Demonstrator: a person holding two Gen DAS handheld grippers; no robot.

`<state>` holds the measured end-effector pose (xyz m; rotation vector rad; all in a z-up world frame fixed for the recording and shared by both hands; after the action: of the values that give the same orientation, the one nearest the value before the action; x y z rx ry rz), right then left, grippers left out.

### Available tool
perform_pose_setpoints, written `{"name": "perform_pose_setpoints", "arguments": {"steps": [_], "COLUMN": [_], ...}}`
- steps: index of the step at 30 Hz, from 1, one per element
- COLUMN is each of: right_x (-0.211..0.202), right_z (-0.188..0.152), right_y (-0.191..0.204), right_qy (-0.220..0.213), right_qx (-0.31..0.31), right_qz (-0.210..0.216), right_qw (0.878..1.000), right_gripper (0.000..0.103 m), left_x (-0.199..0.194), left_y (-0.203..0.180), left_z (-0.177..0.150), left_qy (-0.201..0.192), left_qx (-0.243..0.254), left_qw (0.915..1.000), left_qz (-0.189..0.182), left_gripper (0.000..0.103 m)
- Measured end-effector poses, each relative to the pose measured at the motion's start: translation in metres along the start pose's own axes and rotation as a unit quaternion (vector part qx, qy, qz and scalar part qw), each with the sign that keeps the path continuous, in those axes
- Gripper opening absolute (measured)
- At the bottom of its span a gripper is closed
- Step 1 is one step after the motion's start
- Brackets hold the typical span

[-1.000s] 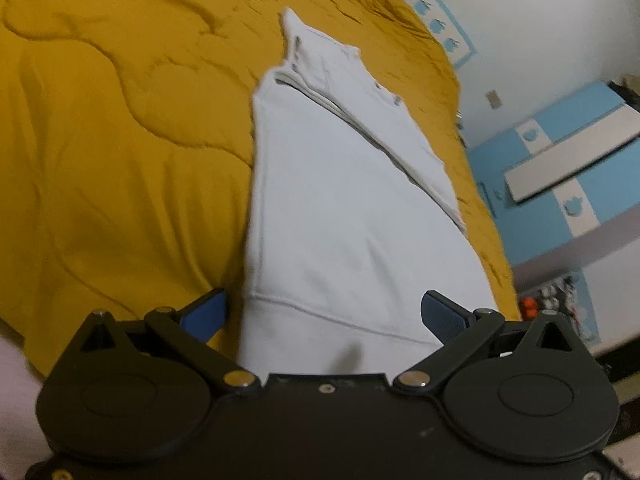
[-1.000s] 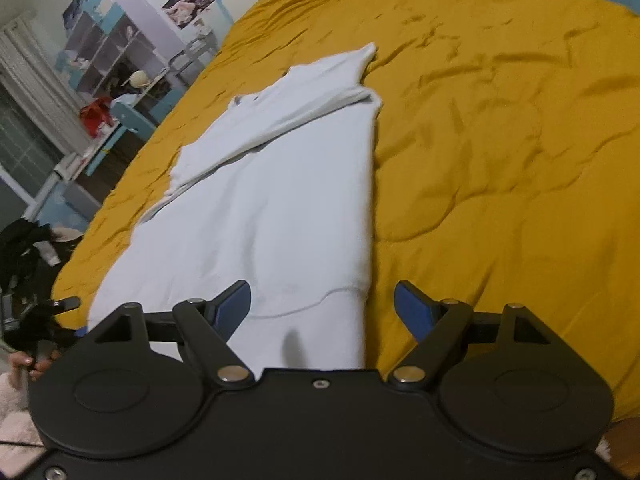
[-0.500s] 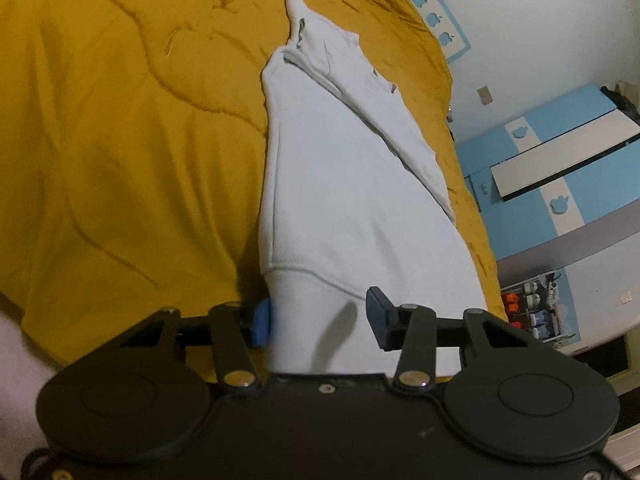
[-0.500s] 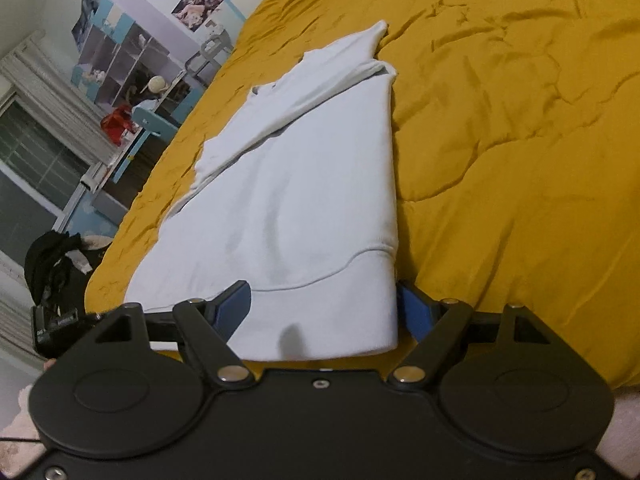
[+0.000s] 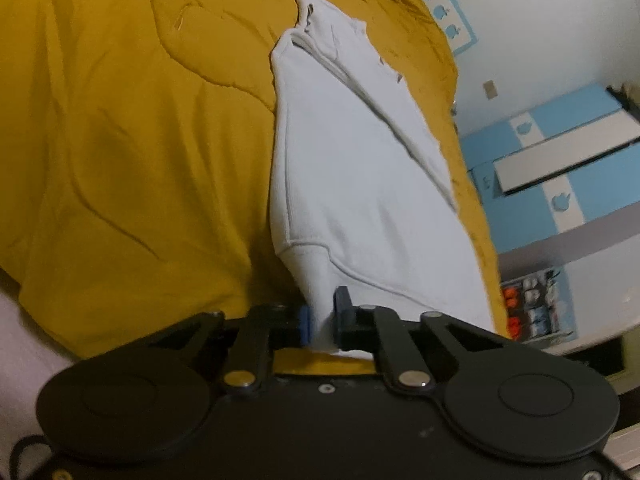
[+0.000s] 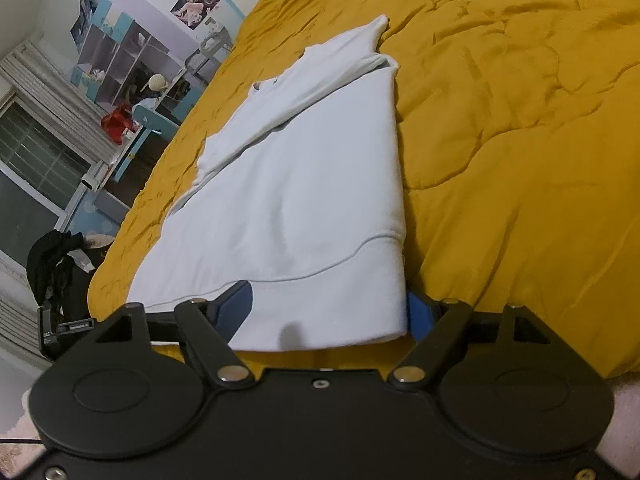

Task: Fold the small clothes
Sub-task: 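Grasp the hem edge with both grippers, then lift the hem with both grippers and fold it toward the collar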

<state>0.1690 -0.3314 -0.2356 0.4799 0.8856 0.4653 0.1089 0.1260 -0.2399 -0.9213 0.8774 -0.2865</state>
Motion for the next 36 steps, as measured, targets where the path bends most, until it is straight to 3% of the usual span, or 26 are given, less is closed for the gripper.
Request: {"name": "perform_pose_setpoints", "arguments": {"steps": [1,3,8,11,18,25,30,32,34,35,36], "right_x": [-0.001,-0.003,-0.014,-0.019,-0.015,0.031,0.100,0.134,0.168,0.183,0.196], "right_z": [0.000,-0.001,0.010,0.024,0.069,0.167,0.271,0.309,0.339,0.351,0.359], "right_y": [0.000,0.001,0.007,0.014,0.027,0.031,0.029,0.028,0.024,0.018,0.012], "right_qy": [0.001,0.002,-0.020,-0.033,-0.065,-0.120,-0.146,-0.152,-0.159,-0.170,-0.175], "right_qx": [0.000,0.006,0.047,0.062,0.095,0.106,0.106,0.110,0.112,0.121,0.136], "right_qz": [0.000,0.005,0.052,0.080,0.123,0.129,0.105,0.093,0.062,0.039,0.022], "right_qw": [1.000,1.000,0.997,0.994,0.986,0.979,0.978,0.978,0.979,0.977,0.975], "right_gripper": [0.048,0.013,0.012,0.011,0.011,0.010,0.010,0.010,0.011,0.017,0.031], "left_x": [-0.001,-0.004,-0.009,-0.015,-0.008,0.046,0.102,0.131,0.162,0.176,0.182], "left_y": [-0.002,-0.009,-0.025,-0.035,-0.059,-0.090,-0.104,-0.103,-0.094,-0.082,-0.070], "left_z": [0.001,0.002,0.013,0.022,0.070,0.181,0.284,0.322,0.352,0.368,0.379], "left_qy": [-0.002,-0.006,-0.007,-0.013,-0.045,-0.077,-0.096,-0.105,-0.104,-0.118,-0.136], "left_qx": [0.001,0.015,0.018,0.002,-0.008,0.027,0.047,0.052,0.050,0.027,0.004], "left_qw": [1.0000,0.9999,0.9998,0.9986,0.9955,0.9910,0.9899,0.9906,0.9916,0.9920,0.9906], "left_qz": [-0.001,0.000,-0.009,-0.051,-0.083,-0.107,-0.093,-0.071,-0.059,-0.036,-0.014], "left_gripper": [0.005,0.004,0.004,0.004,0.004,0.004,0.004,0.004,0.007,0.013,0.019]}}
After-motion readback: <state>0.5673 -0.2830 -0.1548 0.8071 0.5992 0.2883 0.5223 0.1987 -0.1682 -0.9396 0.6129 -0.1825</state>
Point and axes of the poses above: each gripper's, at about its wrist camera, not at the fingertips, and x roughly the way its jaws point, y to its left, z to its top, the point moved 8 cm from there along x, roughly the way its jaws point, and after that the axes turned 3 degrees about -z, right-handed, at the moved point
